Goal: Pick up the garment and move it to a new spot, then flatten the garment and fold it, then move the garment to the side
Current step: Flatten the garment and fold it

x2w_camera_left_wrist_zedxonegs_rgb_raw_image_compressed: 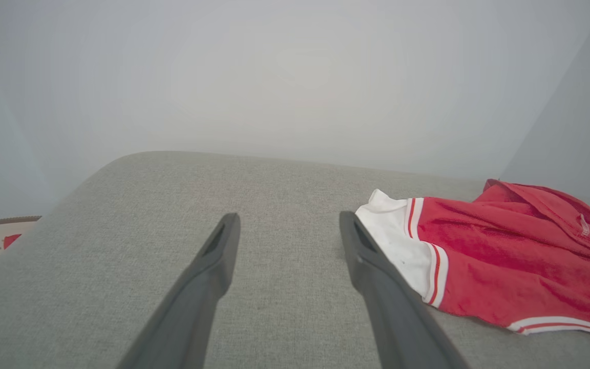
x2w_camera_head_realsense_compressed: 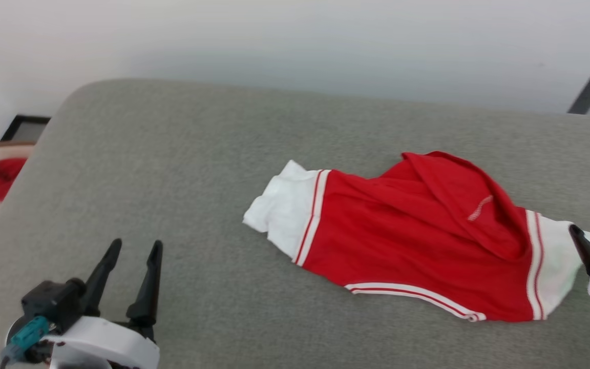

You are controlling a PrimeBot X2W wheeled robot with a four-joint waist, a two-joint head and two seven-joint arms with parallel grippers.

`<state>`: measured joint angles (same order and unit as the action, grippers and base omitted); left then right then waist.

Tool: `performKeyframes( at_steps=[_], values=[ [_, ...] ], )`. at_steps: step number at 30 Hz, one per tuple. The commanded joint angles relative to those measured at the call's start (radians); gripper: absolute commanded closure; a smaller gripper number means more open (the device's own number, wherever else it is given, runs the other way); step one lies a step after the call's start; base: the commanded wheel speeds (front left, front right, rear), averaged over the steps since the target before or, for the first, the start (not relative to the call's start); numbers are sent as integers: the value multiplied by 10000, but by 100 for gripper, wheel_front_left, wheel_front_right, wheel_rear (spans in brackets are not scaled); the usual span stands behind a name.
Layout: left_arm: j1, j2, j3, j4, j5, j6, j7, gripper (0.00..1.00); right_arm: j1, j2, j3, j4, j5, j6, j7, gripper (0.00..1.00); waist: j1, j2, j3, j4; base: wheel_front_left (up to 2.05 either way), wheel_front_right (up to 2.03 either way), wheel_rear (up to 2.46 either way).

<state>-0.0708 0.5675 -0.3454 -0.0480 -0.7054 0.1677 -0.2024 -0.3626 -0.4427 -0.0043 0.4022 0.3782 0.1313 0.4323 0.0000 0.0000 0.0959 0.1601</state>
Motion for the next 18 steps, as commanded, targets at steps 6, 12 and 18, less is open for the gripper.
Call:
performKeyframes(
  at_steps=[6,12,18],
  values=[
    [487,103,201,-51,-200,96,-121,0,359,149,320,-653,-106,-10,-1194,0,0,0,-665,-1031,0,0,0],
    [920,215,333,-130,-326,98,-193,0,1046,455,99,-1387,-419,-10,-2437,0,0,0,-988,-1783,0,0,0],
    [1182,271,474,-231,-395,193,-276,0,1880,859,-164,-2223,-967,-10,-3498,0,0,0,-1123,-2312,0,0,0]
  ],
)
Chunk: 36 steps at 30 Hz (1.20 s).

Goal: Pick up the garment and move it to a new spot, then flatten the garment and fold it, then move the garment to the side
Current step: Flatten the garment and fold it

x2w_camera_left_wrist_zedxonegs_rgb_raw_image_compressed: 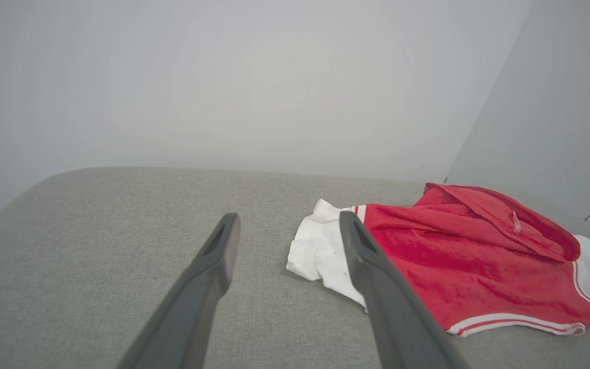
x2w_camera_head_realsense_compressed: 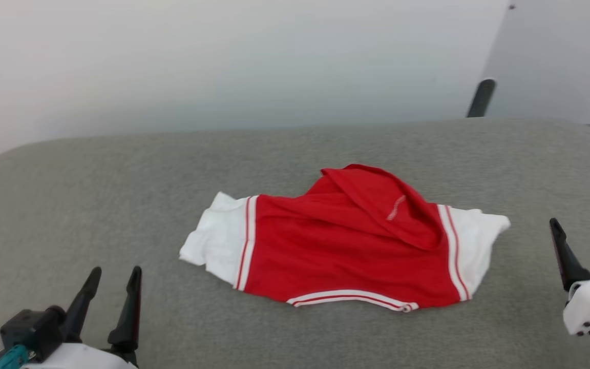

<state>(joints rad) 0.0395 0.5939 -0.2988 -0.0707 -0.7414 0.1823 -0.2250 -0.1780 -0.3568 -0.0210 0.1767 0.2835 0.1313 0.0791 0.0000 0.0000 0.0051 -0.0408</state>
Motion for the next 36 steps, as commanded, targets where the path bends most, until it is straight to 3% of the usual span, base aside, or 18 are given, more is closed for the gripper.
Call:
performKeyframes(
  at_steps=[1,10,16,27,36],
  values=[
    [120,27,32,-6,-51,40,-63,0,163,118,-47,-85,-74,-10,-101,0,0,0,-235,-372,0,0,0],
    [309,58,203,83,-194,28,-110,0,787,563,-180,-834,-375,-10,-579,0,0,0,-363,-622,0,0,0],
    [-158,268,92,361,-451,-306,430,0,1004,688,-334,-1102,-374,-10,-522,0,0,0,-415,-410,0,0,0],
    [-2592,891,-422,1703,-2138,-1421,4230,0,1020,712,-316,-1548,-190,-10,-112,0,0,0,-255,-82,0,0,0],
    [-5022,476,-1170,3487,-3044,-1667,7280,0,569,448,-199,-1936,-52,-10,176,0,0,0,424,-208,0,0,0]
  ],
)
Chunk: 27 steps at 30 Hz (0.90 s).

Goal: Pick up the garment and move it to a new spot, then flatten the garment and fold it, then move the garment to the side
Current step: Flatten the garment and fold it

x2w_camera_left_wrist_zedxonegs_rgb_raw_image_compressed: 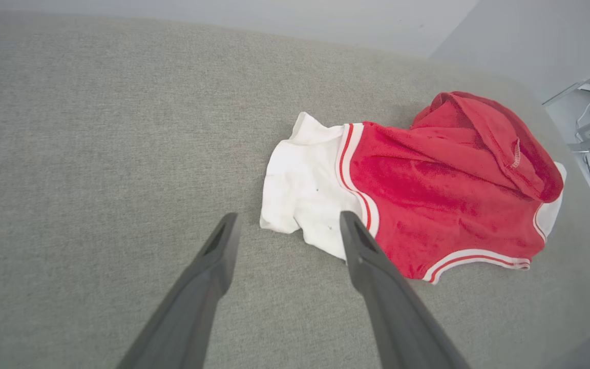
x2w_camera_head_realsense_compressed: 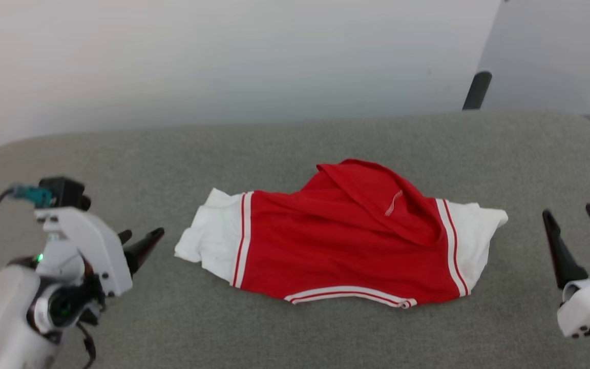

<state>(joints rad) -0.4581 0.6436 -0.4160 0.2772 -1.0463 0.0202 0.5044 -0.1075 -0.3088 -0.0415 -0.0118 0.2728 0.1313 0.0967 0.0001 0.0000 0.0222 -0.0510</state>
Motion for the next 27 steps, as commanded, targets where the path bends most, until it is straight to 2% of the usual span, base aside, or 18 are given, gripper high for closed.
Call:
performKeyframes(
  at_steps=[1,11,22,23,24,25,26,27],
  values=[
    [-265,-12,-99,194,37,-51,200,0,-209,-62,24,-112,90,-10,-1,0,-1,0,411,-161,0,0,0],
    [-1726,-287,-627,1755,242,-124,1339,0,-801,-145,40,-419,288,-10,-77,0,-1,0,1889,-671,0,0,0],
    [-2398,-825,-1205,3571,604,-361,1526,0,-1092,-165,4,-268,340,-10,-188,0,-1,0,2394,-747,0,0,0],
    [-2430,-923,-1166,3735,501,-362,1535,9,-1123,-158,22,-252,360,-10,-176,0,-1,0,2403,-737,0,0,0],
    [-2474,-1003,-1194,3867,480,-424,1543,56,-1137,-140,54,-239,412,-10,-141,0,-1,0,2408,-726,0,0,0],
    [-2509,-1069,-1228,3995,473,-488,1530,94,-1145,-141,92,-208,472,-10,-79,0,-1,0,2411,-710,0,0,0],
    [-2544,-1124,-1238,4124,441,-549,1525,100,-1169,-154,128,-165,527,-10,32,0,-1,0,2408,-692,0,0,0],
    [-2581,-1171,-1265,4225,455,-583,1520,100,-1186,-173,178,-130,615,-10,175,0,-1,0,2397,-671,0,0,0]
  ],
)
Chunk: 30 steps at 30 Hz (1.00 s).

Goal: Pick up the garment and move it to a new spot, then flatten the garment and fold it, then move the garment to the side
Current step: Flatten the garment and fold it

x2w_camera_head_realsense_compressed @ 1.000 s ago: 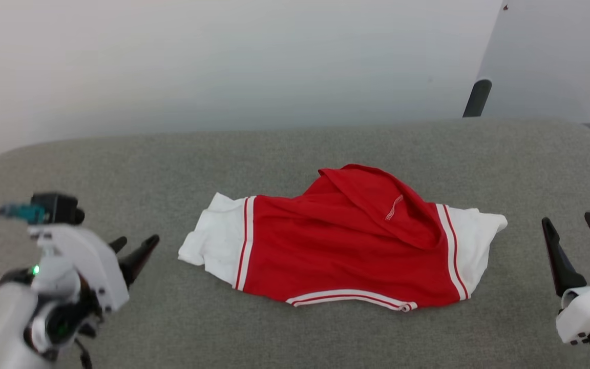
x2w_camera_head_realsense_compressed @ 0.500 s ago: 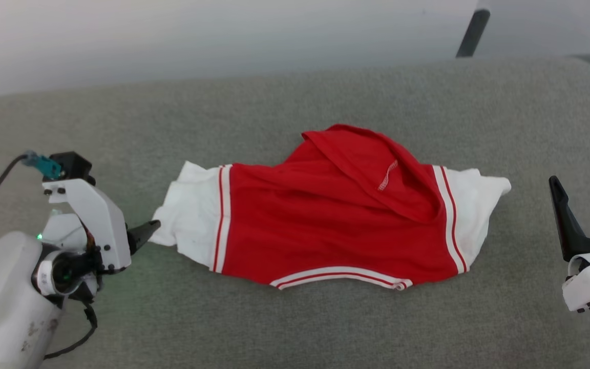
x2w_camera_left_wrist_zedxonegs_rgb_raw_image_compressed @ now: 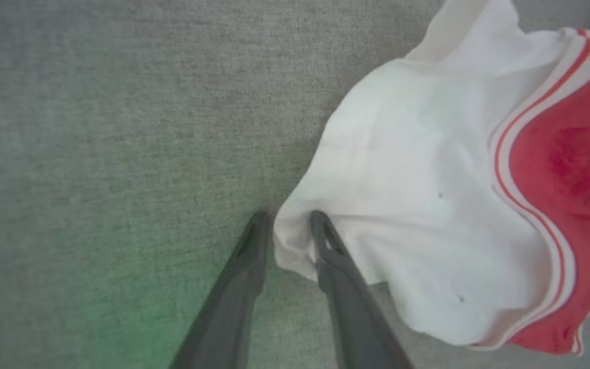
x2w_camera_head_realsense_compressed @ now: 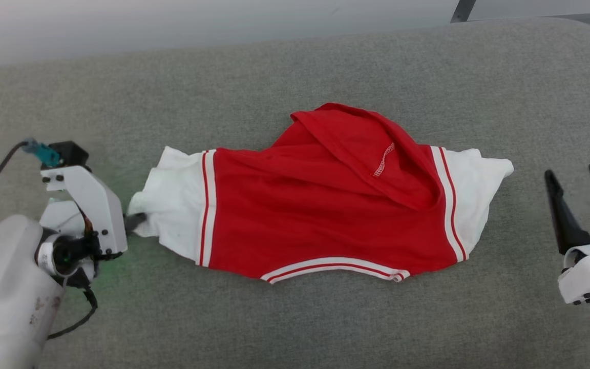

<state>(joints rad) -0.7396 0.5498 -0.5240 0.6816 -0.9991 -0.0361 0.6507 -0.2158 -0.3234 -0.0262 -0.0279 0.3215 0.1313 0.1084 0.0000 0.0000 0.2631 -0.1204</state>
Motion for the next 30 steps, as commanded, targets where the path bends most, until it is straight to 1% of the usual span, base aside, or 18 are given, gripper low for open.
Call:
performKeyframes(
  at_steps=[1,4,5,6,13,16,22,26,30],
  values=[
    [192,-276,-210,288,6,-75,25,100,-125,-59,95,59,195,-10,238,0,0,0,-23,49,0,0,0],
    [73,-364,-226,580,-23,-190,-27,100,-157,-194,324,147,499,-10,1024,0,0,0,-70,158,0,0,0],
    [73,-364,-226,580,-23,-190,-27,100,-157,-194,324,147,499,-10,1024,0,0,0,-70,158,0,0,0],
    [44,-386,-251,644,-14,-229,-31,100,-182,-249,388,160,642,-10,1328,0,0,0,-85,208,0,0,0],
    [-310,-655,-306,987,16,-430,-275,100,-519,-424,693,429,1466,-10,4043,0,0,0,-100,597,0,0,0],
    [-469,-779,-348,1106,42,-495,-366,100,-700,-482,676,650,1561,-10,5005,0,0,0,-35,773,0,0,0],
    [-816,-1081,-426,1303,48,-634,-560,100,-1246,-347,145,1380,1357,-10,6065,0,0,0,168,1125,0,0,0],
    [-1039,-1232,-480,1403,55,-691,-663,100,-1549,-155,-150,1849,1417,-8,6457,0,0,0,344,1325,0,0,0],
    [-1221,-1344,-554,1497,81,-746,-736,100,-1691,47,-217,2368,1386,-8,6969,0,0,0,494,1473,0,0,0]
  ],
)
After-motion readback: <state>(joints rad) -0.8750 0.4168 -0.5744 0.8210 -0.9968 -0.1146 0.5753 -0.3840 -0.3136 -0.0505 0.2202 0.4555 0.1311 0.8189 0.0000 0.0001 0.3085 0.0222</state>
